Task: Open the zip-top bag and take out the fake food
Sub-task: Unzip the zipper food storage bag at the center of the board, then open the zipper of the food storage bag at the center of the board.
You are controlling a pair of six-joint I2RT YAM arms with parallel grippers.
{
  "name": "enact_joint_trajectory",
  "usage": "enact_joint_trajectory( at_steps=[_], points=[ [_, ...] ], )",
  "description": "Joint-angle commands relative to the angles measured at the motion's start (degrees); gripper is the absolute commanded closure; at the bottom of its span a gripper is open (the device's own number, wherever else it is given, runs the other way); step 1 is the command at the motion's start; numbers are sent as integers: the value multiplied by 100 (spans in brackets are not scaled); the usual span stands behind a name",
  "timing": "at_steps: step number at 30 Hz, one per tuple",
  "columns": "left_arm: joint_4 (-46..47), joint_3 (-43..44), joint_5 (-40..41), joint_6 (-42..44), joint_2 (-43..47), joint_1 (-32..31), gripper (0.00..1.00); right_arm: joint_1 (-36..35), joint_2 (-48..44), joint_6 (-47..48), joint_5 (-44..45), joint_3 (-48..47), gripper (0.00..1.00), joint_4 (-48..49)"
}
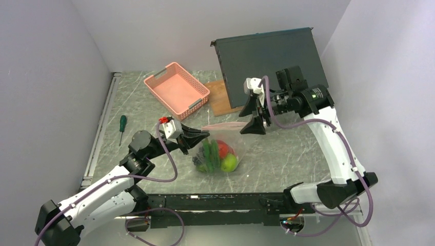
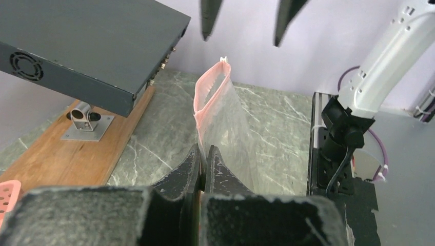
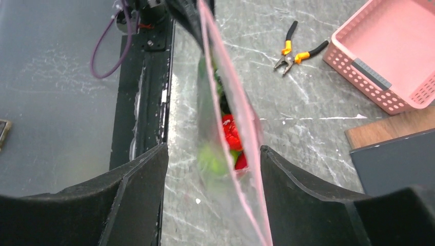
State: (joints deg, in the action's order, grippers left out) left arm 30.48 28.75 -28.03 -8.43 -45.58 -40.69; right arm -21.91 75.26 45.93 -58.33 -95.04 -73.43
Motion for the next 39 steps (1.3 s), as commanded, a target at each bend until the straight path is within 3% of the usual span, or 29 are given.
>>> enact_joint_trajectory(
  at_steps=[1,9,26,32,35,36,38,39],
  points=[
    [-291,330,-572,439,133,14,100,-46,205,-600,35,-539,37,536],
    [-733,320,-765,773,349,12,100,-59,234,-524,276,-45,47,633],
    [-719,-65,-845,599,693,11,100,-459,356,78,579,278,50,366],
    [-563,-212,-796,456,814,13,100,-728,485,147,632,466,58,364],
    [-566,-251,-734,407,877,16,100,-846,494,121,759,573,68,415],
    [-549,-275,-718,376,886,17,100,-857,503,95,796,583,74,442],
    [-442,-340,-673,274,886,15,100,-860,490,-1,874,571,98,497],
    [-399,-377,-624,206,882,9,100,-853,452,-136,951,561,100,587]
  ],
)
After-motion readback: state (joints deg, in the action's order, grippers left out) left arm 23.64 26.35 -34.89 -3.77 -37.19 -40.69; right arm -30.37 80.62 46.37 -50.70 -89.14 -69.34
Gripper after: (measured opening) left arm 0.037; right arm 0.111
